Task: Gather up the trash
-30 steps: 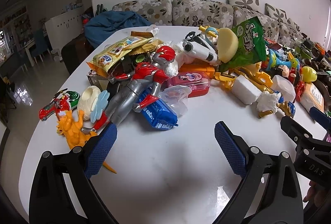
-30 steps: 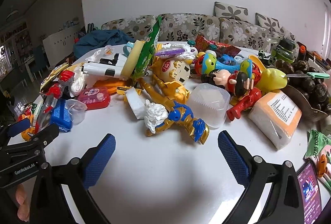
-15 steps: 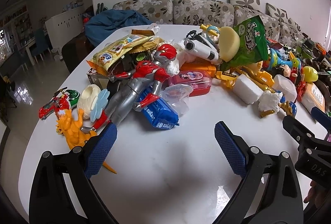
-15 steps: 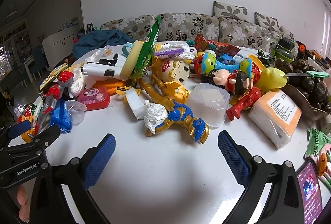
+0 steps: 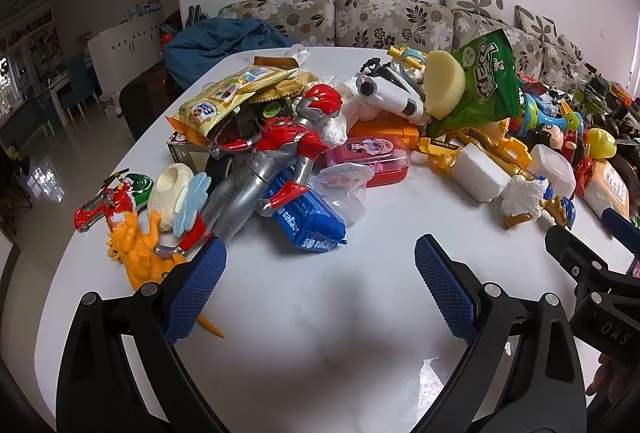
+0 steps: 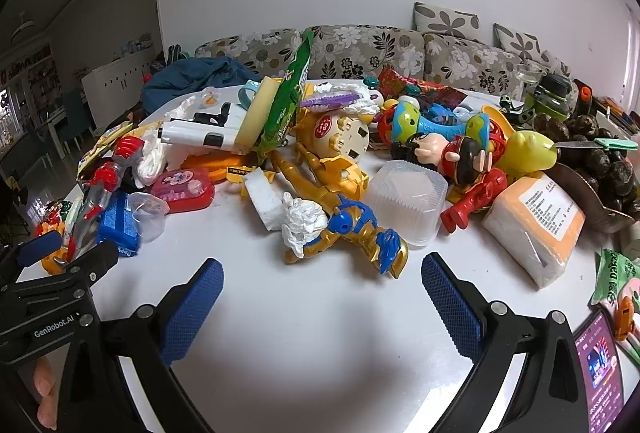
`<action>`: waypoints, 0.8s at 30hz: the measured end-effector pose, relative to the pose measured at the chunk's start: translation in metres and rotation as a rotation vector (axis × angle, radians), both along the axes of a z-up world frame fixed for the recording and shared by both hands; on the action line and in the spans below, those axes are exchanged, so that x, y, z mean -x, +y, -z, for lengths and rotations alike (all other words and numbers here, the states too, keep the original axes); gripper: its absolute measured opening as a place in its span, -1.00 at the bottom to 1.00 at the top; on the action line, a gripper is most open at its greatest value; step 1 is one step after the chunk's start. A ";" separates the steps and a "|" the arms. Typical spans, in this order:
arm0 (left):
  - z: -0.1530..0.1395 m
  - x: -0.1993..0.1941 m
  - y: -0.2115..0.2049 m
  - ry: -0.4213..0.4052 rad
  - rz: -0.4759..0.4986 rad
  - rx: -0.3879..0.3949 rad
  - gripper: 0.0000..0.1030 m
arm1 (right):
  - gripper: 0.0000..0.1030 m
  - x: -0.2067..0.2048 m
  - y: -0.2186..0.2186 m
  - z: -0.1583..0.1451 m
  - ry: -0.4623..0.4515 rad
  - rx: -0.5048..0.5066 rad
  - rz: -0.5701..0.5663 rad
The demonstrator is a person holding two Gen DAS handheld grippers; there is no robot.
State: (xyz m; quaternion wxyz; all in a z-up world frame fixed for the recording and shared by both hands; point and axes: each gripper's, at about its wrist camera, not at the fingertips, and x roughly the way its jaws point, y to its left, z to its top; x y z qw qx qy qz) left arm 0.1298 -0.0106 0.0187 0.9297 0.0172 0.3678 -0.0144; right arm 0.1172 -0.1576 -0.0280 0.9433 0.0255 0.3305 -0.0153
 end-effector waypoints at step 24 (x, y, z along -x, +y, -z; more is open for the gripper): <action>0.004 -0.001 -0.002 0.010 0.033 0.024 0.80 | 0.90 0.000 -0.008 0.004 0.007 -0.016 0.029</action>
